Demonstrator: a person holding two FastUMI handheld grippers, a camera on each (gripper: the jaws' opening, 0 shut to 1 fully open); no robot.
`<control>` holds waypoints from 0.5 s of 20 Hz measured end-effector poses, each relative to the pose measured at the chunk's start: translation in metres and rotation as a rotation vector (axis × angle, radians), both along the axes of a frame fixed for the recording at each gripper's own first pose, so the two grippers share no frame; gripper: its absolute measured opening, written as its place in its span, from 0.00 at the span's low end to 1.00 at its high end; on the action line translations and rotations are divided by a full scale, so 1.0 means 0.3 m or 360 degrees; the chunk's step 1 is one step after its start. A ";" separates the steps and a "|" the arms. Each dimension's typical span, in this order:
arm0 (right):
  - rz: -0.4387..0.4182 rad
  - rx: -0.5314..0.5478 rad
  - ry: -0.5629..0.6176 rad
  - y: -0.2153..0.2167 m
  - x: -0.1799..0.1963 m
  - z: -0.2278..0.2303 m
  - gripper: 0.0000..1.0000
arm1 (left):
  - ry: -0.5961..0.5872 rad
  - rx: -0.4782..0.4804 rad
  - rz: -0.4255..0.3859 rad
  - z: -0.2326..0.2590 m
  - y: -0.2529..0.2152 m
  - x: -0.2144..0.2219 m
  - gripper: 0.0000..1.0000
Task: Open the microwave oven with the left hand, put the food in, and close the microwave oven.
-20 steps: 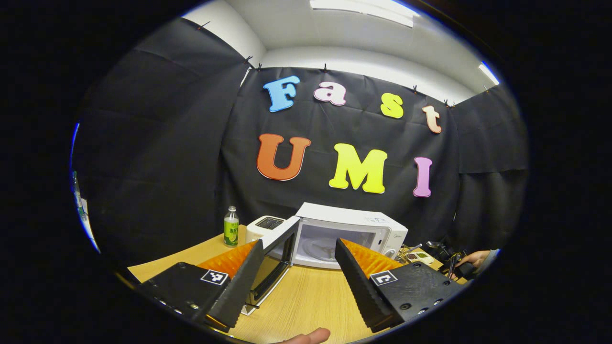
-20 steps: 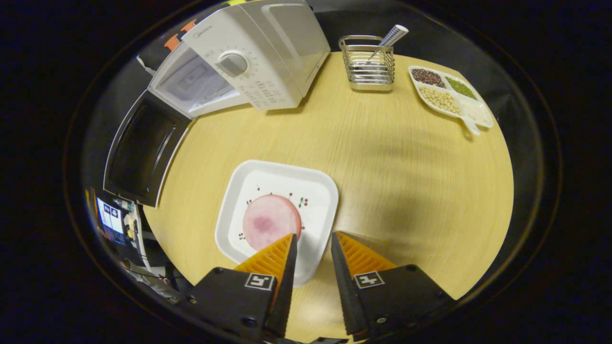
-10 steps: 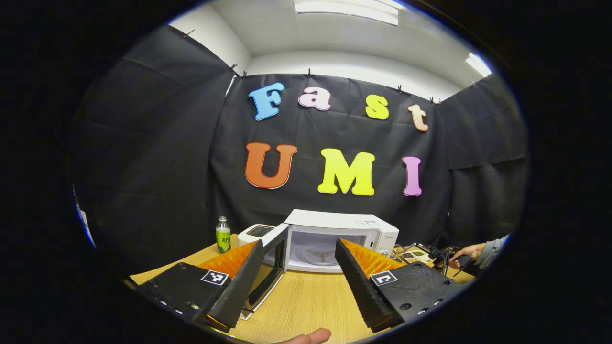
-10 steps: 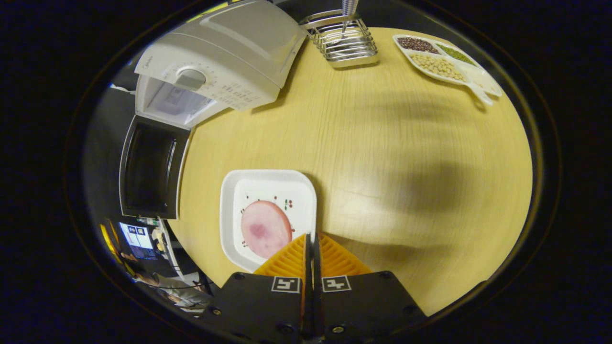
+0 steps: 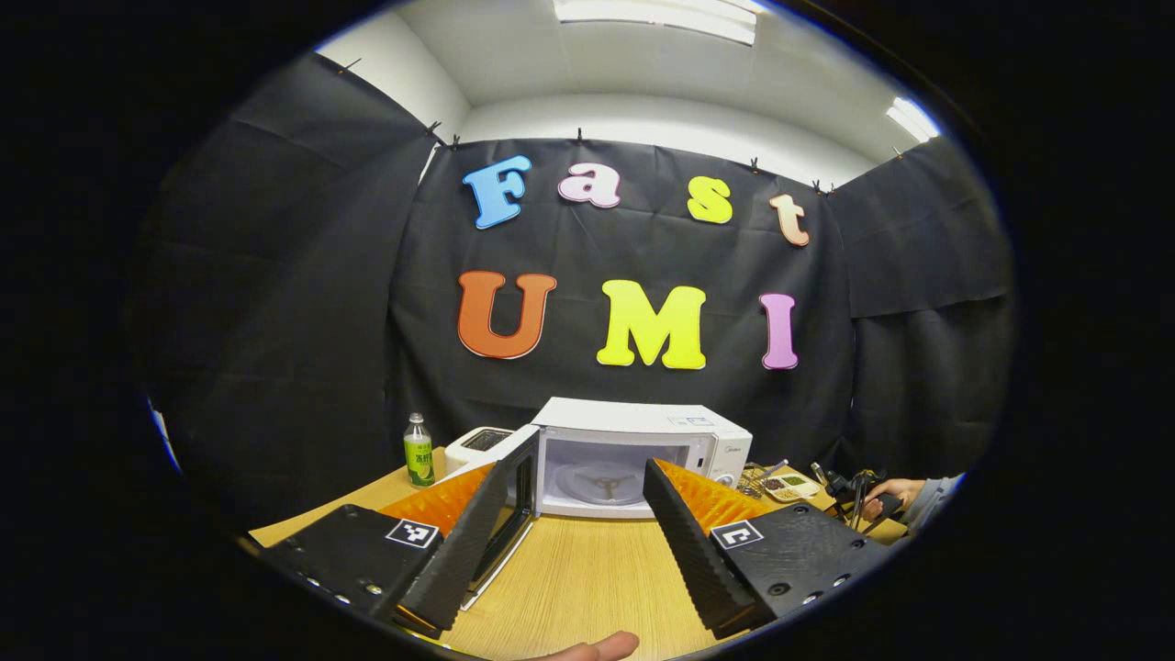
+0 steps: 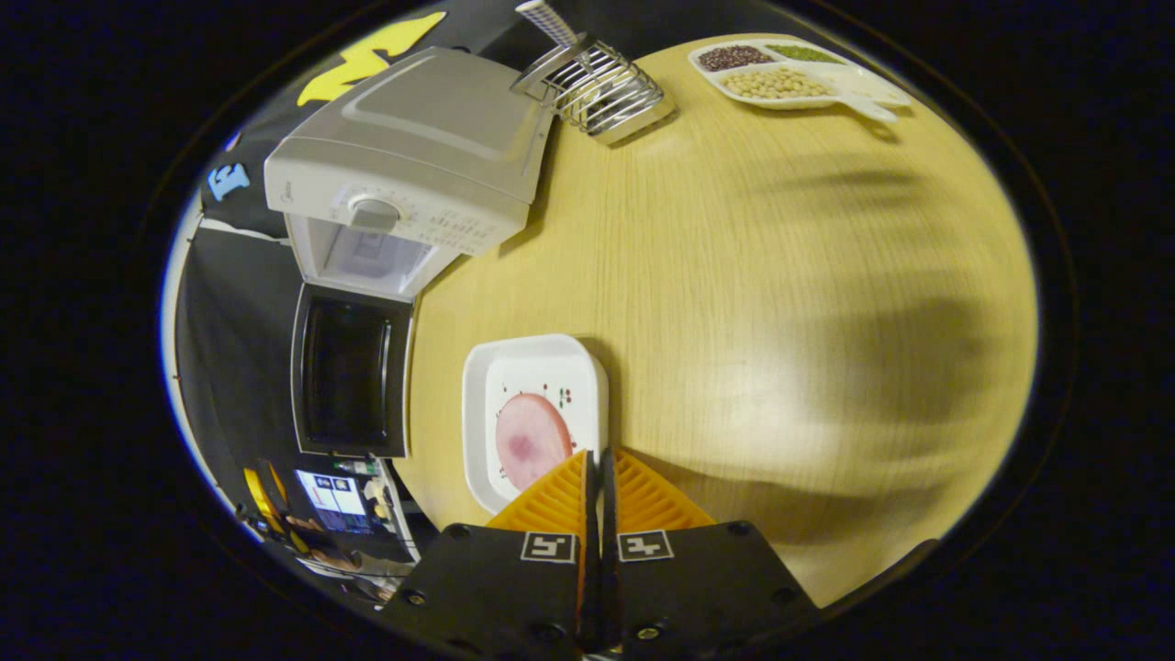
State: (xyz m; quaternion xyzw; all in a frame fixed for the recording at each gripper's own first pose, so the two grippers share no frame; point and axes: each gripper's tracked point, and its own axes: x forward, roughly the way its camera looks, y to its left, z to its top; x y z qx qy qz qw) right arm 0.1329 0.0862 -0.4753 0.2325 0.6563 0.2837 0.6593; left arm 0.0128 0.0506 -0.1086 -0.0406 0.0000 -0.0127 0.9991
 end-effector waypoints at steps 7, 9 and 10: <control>-0.0113 0.0116 0.0010 0.005 0.002 0.010 0.04 | -0.0041 0.0057 -0.0020 0.046 0.001 -0.054 0.92; -0.0131 0.0114 -0.0024 -0.007 0.014 0.020 0.00 | -0.0054 0.0079 -0.0026 0.056 0.001 -0.077 0.92; -0.0145 0.0101 -0.0036 -0.012 0.026 0.024 0.00 | -0.0059 0.0088 -0.0037 0.063 -0.002 -0.086 0.92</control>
